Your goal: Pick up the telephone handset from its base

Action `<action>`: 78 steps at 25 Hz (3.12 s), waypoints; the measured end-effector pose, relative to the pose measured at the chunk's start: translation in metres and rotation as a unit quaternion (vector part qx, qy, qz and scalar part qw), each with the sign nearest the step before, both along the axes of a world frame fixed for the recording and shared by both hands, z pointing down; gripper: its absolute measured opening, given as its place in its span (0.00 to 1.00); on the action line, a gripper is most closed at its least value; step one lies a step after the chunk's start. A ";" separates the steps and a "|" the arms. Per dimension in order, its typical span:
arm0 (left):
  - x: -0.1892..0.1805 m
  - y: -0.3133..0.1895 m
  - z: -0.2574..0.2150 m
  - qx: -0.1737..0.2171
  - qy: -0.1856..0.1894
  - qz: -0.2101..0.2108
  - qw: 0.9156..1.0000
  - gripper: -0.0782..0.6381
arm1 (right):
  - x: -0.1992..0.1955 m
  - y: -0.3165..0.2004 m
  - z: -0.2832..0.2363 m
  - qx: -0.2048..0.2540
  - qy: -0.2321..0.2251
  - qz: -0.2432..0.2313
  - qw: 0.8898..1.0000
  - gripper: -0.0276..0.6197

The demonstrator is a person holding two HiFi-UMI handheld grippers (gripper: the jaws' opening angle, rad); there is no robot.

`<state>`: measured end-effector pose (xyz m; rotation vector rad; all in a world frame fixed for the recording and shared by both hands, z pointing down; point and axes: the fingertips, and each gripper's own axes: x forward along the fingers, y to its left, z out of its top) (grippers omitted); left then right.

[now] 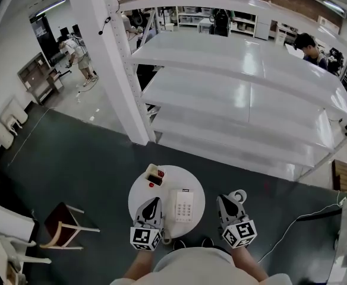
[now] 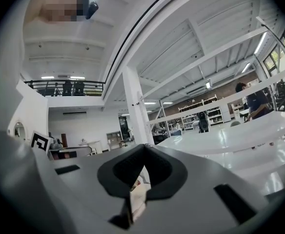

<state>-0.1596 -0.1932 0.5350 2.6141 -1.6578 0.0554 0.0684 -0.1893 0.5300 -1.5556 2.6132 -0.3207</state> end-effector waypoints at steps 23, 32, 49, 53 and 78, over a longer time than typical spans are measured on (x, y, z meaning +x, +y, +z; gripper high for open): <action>0.016 -0.009 0.085 -0.108 -0.009 -0.001 0.994 0.14 | 0.016 0.002 0.015 -0.024 0.006 -0.003 1.000 0.05; 0.017 -0.021 0.159 -0.192 -0.039 -0.021 0.980 0.14 | 0.023 0.000 0.017 -0.030 0.008 0.005 1.000 0.05; 0.022 -0.033 0.270 -0.310 -0.095 -0.017 0.946 0.14 | 0.032 -0.006 0.025 -0.044 0.015 0.025 0.999 0.05; 0.024 -0.034 0.292 -0.349 -0.100 -0.016 0.932 0.41 | 0.035 -0.007 0.026 -0.047 0.018 0.031 0.998 0.05; 0.010 -0.061 0.364 -0.448 -0.122 -0.039 0.885 0.47 | 0.047 -0.012 0.032 -0.061 0.027 0.066 0.996 0.05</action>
